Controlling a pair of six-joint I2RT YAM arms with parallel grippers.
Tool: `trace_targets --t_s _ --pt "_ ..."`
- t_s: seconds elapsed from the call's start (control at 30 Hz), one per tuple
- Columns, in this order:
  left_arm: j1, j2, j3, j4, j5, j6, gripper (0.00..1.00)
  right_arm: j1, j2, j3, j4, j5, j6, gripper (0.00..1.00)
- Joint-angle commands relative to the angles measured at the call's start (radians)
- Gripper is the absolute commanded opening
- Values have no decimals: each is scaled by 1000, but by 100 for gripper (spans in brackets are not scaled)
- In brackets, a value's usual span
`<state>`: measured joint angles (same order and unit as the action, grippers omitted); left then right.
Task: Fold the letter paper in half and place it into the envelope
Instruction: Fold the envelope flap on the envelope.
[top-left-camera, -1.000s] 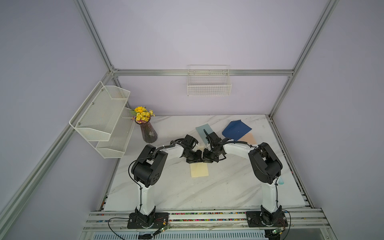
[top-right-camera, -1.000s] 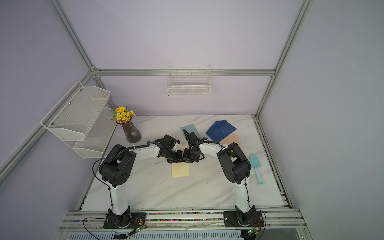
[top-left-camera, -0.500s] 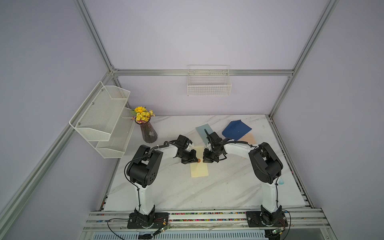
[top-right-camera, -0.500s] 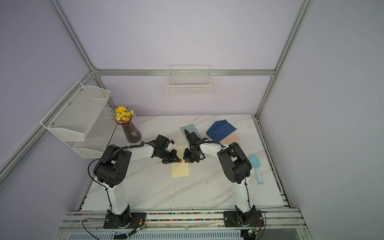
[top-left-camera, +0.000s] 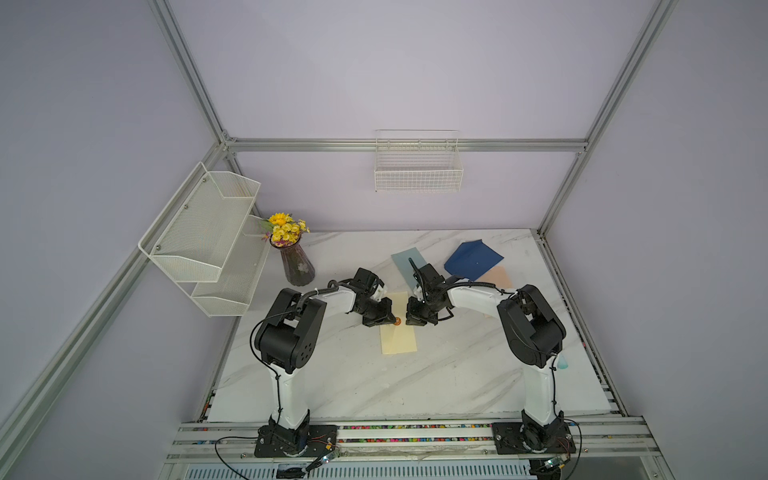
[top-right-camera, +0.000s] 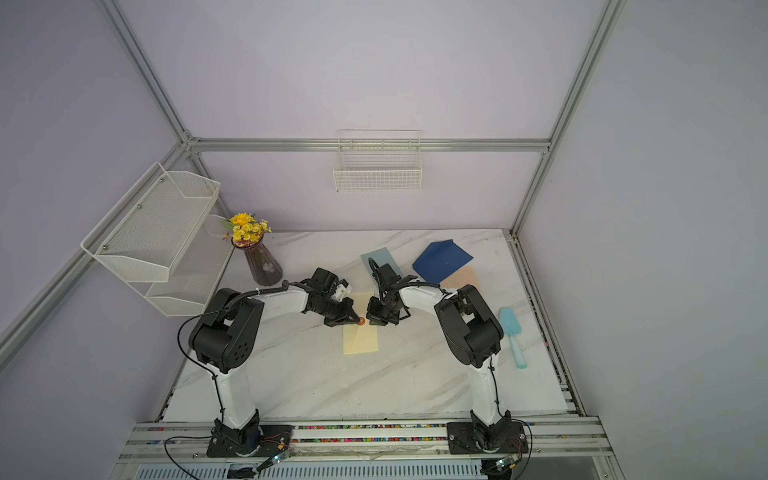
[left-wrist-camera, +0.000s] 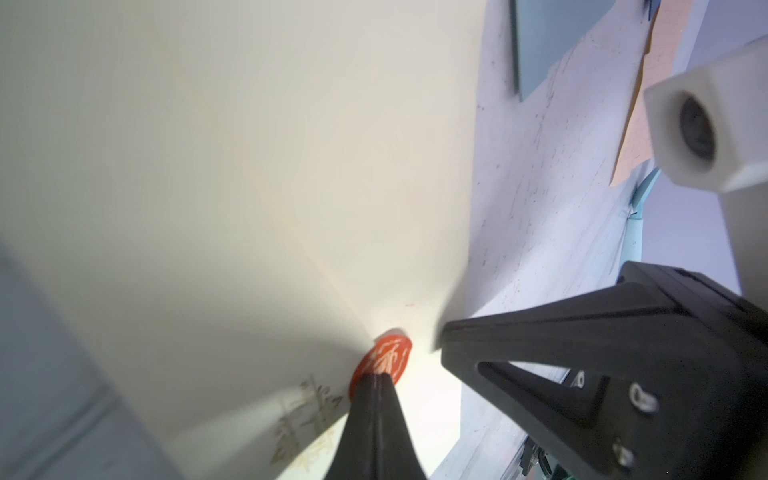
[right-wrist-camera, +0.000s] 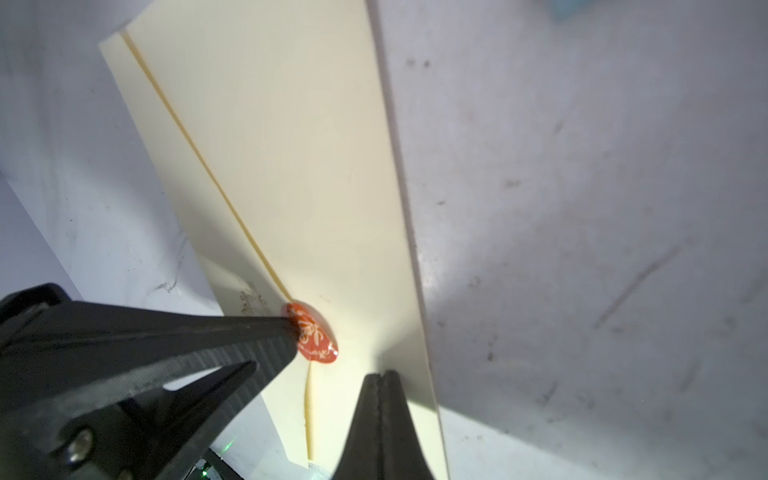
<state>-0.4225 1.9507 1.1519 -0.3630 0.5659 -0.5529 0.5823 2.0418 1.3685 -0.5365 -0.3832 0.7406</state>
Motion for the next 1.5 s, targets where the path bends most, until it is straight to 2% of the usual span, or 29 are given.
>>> trace_targets --t_s 0.0,0.17,0.57,0.7,0.97,1.1,1.47 --pt "-42 74 2 -68 -63 22 0 -7 44 -34 -43 45 16 0" --pt "-39 80 12 -76 -73 30 0 -7 47 -29 -39 41 18 0" --pt "51 45 9 -125 -86 82 0 -9 63 -17 -39 35 18 0" --pt "37 70 31 -134 -78 87 0 -9 63 -18 -39 36 19 0" --pt "-48 126 85 -134 -76 64 0 -13 63 -19 -39 34 18 0" --pt "-49 134 89 -131 -83 59 0 -15 62 -22 -39 33 20 0" --pt "48 73 5 -106 -89 60 0 -15 47 -41 -33 35 20 0"
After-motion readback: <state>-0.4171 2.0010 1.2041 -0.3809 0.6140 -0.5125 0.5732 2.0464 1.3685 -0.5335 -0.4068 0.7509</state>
